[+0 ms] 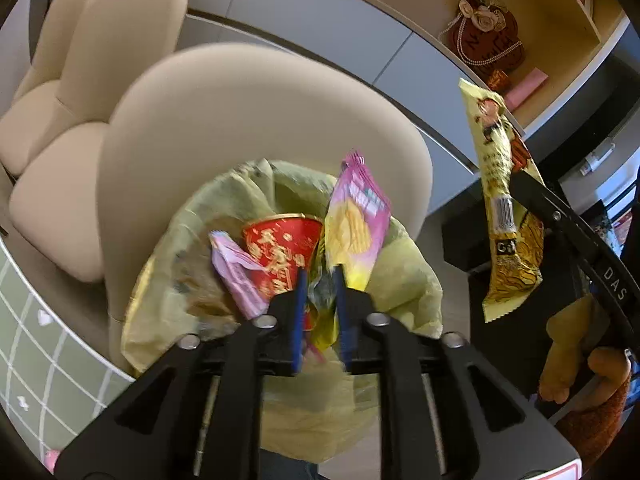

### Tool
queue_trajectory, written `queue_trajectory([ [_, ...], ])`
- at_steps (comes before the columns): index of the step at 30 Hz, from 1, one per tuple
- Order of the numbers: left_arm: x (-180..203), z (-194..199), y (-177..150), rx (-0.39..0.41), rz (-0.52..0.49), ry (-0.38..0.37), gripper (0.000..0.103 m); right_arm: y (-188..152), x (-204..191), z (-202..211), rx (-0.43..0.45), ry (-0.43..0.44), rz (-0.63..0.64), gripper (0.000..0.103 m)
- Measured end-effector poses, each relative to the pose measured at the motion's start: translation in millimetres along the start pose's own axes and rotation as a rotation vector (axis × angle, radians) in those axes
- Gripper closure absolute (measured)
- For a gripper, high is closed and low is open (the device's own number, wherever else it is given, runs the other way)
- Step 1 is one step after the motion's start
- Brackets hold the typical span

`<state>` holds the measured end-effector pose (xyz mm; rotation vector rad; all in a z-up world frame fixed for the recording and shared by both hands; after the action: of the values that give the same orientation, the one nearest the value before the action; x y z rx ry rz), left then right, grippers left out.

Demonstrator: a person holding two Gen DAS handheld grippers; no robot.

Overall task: Collect trash
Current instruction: 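Carry the chip bag and sausage snack to the bin and release both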

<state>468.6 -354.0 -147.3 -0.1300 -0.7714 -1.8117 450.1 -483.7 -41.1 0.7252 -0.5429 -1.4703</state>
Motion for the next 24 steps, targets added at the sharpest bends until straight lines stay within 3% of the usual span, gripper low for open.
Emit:
queue_trajectory([
  [2,-1.9,1.3,-0.4,0.007,0.025,-0.004,0.072,-1.9,-4.5,-4.5,-0.007,0.014,0.012,0.084],
  [10,-27.5,62.3,-0.3,0.127,0.073,0.094,0.069,-14.5,-40.6,-41.5,-0.085,0.104,0.061,0.084],
  [14,-43.2,92.4,-8.4,0.176,0.086,0.146,0.068,-34.2,-65.7,-79.2,-0.194,0.154,0.090,0.084],
  [19,-63.6,121.2,-28.5,0.213,0.105,0.203,0.068,-83.1,-67.9,-124.0,-0.407,0.109,0.146,0.084],
  [24,-75.8,126.9,-47.4,0.205,0.122,0.231,0.068,-101.9,-60.8,-129.3,-0.471,0.085,0.131,0.084],
])
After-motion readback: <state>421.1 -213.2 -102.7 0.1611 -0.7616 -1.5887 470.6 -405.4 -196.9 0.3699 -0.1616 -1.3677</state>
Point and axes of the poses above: each gripper's, at about its wrist camera, not at the fingertips, and z roughly against the way its jaws point, x to its right, y to its top, the point moved 9 cm from there along -z, roughly the way its jaws point, and after that the axes turned 3 degrees about -x, right-handed, at the moved point
